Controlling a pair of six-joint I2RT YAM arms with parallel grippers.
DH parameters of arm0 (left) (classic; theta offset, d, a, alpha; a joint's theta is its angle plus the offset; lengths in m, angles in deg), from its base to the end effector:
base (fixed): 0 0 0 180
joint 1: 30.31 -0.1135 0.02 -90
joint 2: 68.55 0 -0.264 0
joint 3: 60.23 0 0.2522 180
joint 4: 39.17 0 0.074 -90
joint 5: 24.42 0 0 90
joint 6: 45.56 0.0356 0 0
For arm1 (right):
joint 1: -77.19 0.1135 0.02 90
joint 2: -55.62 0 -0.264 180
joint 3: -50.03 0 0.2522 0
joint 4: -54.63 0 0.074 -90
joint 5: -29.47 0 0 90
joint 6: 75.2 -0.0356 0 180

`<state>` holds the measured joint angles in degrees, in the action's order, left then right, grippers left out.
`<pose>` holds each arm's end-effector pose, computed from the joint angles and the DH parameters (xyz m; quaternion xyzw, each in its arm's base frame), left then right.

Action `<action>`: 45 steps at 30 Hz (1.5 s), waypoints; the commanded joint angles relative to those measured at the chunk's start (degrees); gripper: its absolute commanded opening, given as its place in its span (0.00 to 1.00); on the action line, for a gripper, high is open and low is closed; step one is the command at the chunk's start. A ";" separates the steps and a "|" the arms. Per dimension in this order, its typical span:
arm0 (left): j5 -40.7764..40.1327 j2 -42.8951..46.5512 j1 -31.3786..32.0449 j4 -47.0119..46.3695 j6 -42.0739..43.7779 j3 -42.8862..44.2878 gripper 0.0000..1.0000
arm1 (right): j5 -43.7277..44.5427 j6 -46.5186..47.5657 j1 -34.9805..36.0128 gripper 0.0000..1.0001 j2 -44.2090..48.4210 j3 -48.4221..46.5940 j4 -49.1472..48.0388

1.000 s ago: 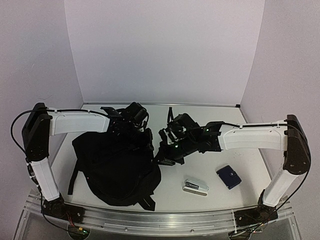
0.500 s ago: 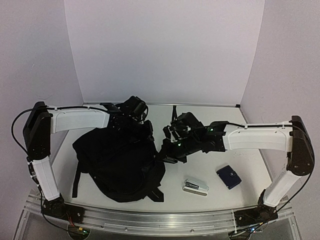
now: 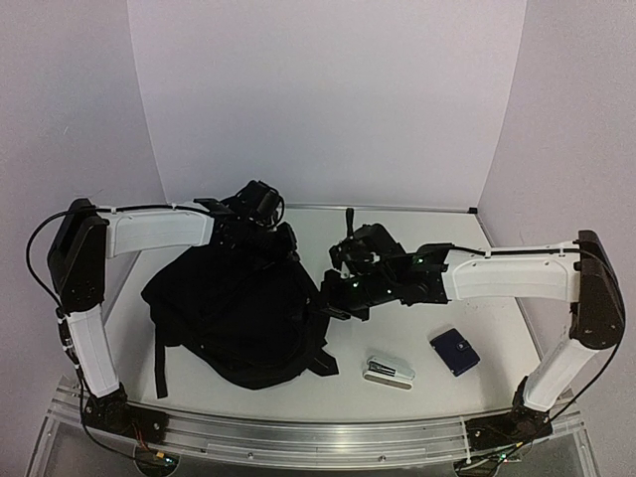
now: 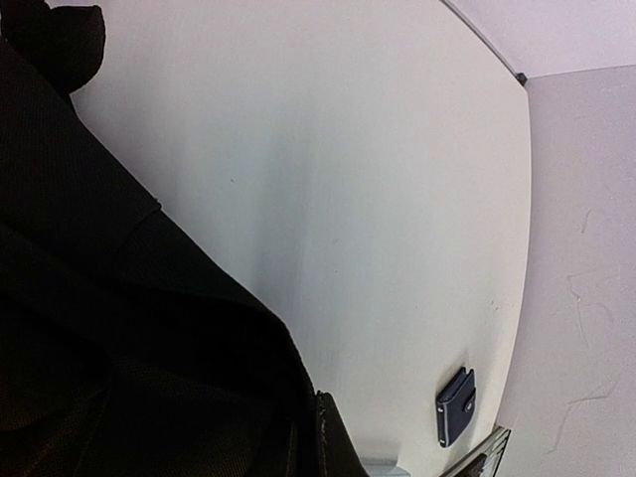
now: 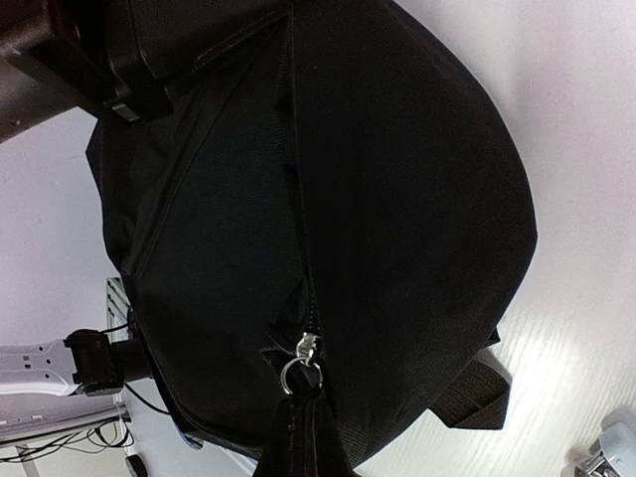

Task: Pack the student bag
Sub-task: Zip the student bag at the center of the board.

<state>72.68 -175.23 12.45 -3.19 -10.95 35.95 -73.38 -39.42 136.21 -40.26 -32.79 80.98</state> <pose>0.3047 -0.2877 0.2412 -0.0791 0.9239 -0.3172 0.1989 0.1871 0.3270 0.2501 -0.0854 0.8957 0.4102 0.1491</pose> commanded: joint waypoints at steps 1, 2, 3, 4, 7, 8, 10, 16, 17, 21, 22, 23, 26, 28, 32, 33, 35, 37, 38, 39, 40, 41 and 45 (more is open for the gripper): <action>-9.34 -0.33 -3.96 -8.94 0.01 5.26 0.00 | -1.55 -1.41 1.85 0.00 3.13 0.51 0.40; -9.39 -0.37 -4.34 -8.96 0.20 5.72 0.00 | -0.87 -1.56 1.86 0.00 3.48 0.64 0.42; -9.47 -0.37 -4.58 -8.92 0.76 6.11 0.00 | 0.48 -1.73 1.83 0.00 4.31 0.77 0.48; -9.49 -0.37 -4.74 -8.76 1.42 6.62 0.00 | 1.95 -1.85 1.80 0.00 5.07 0.83 0.62; -10.13 -0.47 -4.88 -7.67 3.57 8.32 0.00 | 5.35 -1.94 1.75 0.00 6.78 0.53 1.24; -10.45 -0.58 -4.95 -7.20 4.04 8.93 0.00 | 5.76 -1.97 1.76 0.00 6.83 0.35 1.29; -11.29 -1.01 -5.29 -6.83 4.68 9.79 0.00 | 6.24 -1.97 1.71 0.00 6.30 -0.12 1.30; -9.90 -2.00 -5.94 -8.24 8.08 11.15 0.10 | 10.29 -0.84 0.94 0.00 3.84 -2.32 1.29; -8.53 -1.85 -5.93 -8.64 9.55 10.89 0.18 | 10.62 -0.43 0.32 0.00 3.60 -2.57 1.30; 0.98 1.17 -5.69 -13.15 15.79 6.30 0.51 | 8.65 1.63 -4.88 0.00 3.41 -1.86 0.71; 2.99 2.64 -5.44 -14.12 17.18 4.23 0.56 | 7.76 2.22 -6.56 0.00 3.41 -1.80 0.38; 4.24 3.98 -4.92 -14.74 18.18 2.19 0.60 | 6.53 3.02 -7.86 0.00 3.22 -1.95 -0.12; 7.43 9.42 -2.42 -14.95 22.45 -3.27 0.67 | 3.60 4.59 -10.77 0.00 1.97 -3.42 -0.98; 9.27 12.96 -0.07 -13.93 24.92 -6.66 0.70 | 2.39 5.28 -11.59 0.00 0.78 -4.74 -1.10; 11.89 20.75 4.92 -10.25 26.44 -15.06 0.72 | 0.69 5.87 -12.07 0.00 -1.66 -6.40 -1.40; 12.20 22.69 5.97 -9.57 25.77 -17.33 0.72 | 0.42 5.90 -12.12 0.00 -2.11 -6.57 -1.50; 13.27 27.01 7.56 -8.99 24.20 -21.39 0.73 | 0.05 5.99 -12.22 0.00 -2.77 -6.86 -1.68; 14.10 30.67 9.52 -8.37 23.03 -24.80 0.73 | -0.07 6.06 -12.34 0.00 -3.25 -7.01 -1.77; 14.29 32.52 10.35 -7.46 22.54 -25.72 0.73 | -0.12 6.12 -12.41 0.00 -3.42 -7.03 -1.79; 14.05 34.00 11.53 -5.90 22.16 -26.68 0.73 | -0.15 6.15 -12.47 0.00 -3.48 -7.03 -1.83; 13.54 35.05 12.63 -4.17 21.95 -27.40 0.73 | -0.15 6.12 -12.51 0.00 -3.54 -7.08 -1.88; 12.98 35.96 13.62 -2.39 21.83 -28.00 0.73 | -0.15 6.08 -12.53 0.00 -3.60 -7.12 -1.93; 10.30 36.75 15.22 3.55 21.68 -30.74 0.74 | -0.53 5.89 -12.54 0.00 -3.78 -7.54 -2.40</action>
<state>84.90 -139.74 26.40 -6.39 11.25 7.52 -73.27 -34.28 123.82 -43.60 -37.25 81.77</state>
